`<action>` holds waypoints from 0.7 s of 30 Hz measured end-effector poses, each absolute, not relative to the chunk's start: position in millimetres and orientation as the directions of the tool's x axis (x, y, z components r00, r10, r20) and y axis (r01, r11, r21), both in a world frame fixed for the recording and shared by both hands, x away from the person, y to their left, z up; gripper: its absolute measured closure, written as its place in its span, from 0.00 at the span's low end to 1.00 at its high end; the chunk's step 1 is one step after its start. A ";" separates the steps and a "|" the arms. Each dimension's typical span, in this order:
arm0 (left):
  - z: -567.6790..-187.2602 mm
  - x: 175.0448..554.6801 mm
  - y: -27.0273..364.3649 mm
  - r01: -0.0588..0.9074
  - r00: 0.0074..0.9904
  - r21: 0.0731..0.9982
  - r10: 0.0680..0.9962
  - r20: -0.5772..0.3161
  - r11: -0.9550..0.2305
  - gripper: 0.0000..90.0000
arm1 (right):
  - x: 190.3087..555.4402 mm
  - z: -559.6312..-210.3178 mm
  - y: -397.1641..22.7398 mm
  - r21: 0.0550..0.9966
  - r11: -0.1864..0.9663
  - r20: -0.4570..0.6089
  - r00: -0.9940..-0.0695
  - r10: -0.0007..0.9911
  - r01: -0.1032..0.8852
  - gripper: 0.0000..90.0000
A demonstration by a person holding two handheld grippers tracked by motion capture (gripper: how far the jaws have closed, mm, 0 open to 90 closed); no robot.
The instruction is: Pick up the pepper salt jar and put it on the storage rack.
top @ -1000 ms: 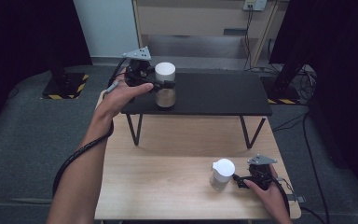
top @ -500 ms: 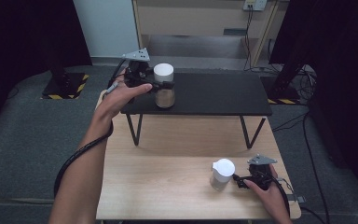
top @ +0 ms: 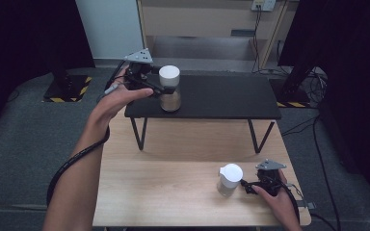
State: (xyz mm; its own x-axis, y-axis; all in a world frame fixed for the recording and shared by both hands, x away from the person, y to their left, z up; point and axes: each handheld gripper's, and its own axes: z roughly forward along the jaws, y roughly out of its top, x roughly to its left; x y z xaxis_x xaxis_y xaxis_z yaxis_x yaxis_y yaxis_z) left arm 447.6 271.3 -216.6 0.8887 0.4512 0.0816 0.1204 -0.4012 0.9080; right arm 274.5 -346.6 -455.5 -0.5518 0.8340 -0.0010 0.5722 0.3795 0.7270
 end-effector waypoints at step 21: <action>-224.9 348.1 278.8 0.083 0.775 0.908 0.599 0.200 -0.411 0.04 | 274.6 -455.3 -346.6 0.726 0.380 -0.001 -0.552 0.834 0.573 0.01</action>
